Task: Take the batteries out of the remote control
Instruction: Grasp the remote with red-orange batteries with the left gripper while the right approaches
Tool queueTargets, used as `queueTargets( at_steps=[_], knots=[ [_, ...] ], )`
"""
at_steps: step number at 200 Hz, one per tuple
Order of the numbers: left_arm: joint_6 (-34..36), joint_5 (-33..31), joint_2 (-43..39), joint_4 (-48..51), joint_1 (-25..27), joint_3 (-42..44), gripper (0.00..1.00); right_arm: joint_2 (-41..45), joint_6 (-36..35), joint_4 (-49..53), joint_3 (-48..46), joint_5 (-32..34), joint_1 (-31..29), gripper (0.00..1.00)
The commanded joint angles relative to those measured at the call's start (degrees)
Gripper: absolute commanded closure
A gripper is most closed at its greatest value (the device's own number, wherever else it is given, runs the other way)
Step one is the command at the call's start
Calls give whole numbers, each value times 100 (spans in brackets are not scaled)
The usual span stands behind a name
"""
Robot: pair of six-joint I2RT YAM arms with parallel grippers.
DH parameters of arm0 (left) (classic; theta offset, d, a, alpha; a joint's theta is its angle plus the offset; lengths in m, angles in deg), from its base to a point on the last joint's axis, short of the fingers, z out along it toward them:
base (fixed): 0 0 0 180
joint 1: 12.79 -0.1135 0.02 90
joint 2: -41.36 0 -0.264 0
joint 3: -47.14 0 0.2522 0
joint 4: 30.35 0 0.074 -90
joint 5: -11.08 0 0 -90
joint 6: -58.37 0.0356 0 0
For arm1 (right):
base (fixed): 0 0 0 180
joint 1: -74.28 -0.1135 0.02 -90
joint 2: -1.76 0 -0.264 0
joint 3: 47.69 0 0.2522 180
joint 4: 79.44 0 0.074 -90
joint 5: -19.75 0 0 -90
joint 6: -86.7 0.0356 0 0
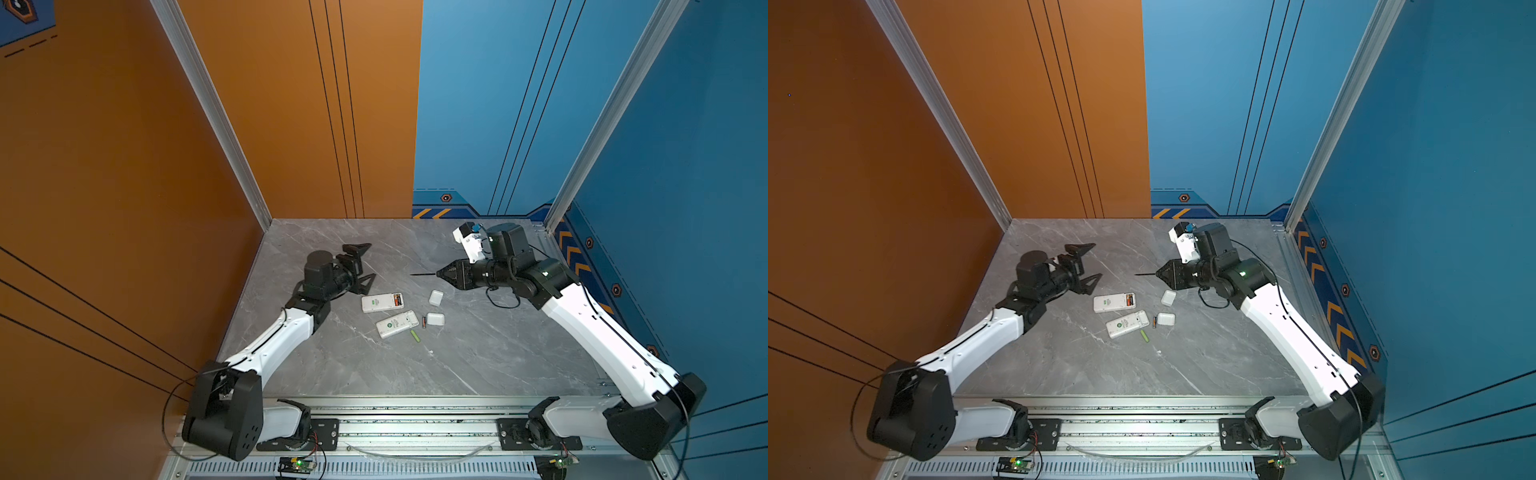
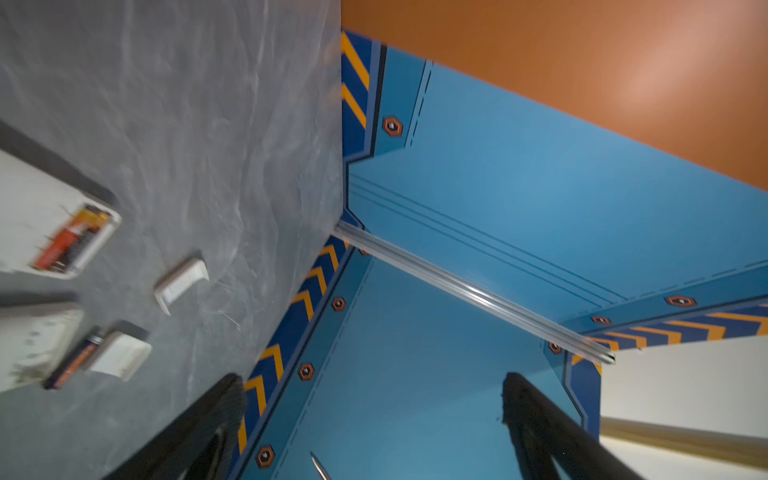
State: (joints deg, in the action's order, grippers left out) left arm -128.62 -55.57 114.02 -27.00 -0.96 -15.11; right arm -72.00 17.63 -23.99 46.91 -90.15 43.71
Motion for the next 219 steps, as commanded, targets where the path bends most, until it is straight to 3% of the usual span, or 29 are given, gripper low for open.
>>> queueTargets(
  at_steps=[1, 33, 48, 62, 77, 87, 114, 128, 141, 150, 207, 219],
  knots=[
    [2264, 558, -321, 2512, -464, -426, 2, 305, 325, 864, 70, 1184, -193, 100],
    [4501, 122, 10, 3904, -681, -1344, 2, 115, 808, 1019, 194, 1759, -417, 100],
    [6117, -192, 306, 4276, -465, -1791, 2, -152, 879, 1101, 422, 1984, -590, 100],
    [7673, -424, 642, 4708, -217, -2125, 0, -462, 611, 1136, 688, 2087, -850, 100],
    [9048, -610, 990, 5064, 11, -2285, 5, -838, 225, 1306, 1003, 2033, -916, 100],
    [9712, -696, 1134, 5143, 121, -2288, 5, -1063, -102, 1373, 1109, 2068, -1130, 100],
    [11166, -715, 1577, 5245, 470, -2330, 8, -1629, -453, 1412, 1268, 1886, -999, 100],
    [11711, -899, 1907, 5333, 614, -2395, 9, -1916, -628, 1447, 1439, 1810, -798, 100],
    [12049, -1011, 2316, 5473, 671, -2584, 20, -2127, -587, 1413, 1567, 1521, -649, 100],
    [12264, -1175, 2607, 5632, 732, -2781, 22, -2262, -538, 1349, 1640, 1251, -537, 100],
    [13012, -1928, 3664, 5648, 748, -3391, 15, -2993, -679, 1273, 2066, 464, -429, 100],
    [13080, -1922, 3739, 5547, 706, -3361, 8, -3067, -670, 1273, 2071, 438, -474, 100]
  ],
)
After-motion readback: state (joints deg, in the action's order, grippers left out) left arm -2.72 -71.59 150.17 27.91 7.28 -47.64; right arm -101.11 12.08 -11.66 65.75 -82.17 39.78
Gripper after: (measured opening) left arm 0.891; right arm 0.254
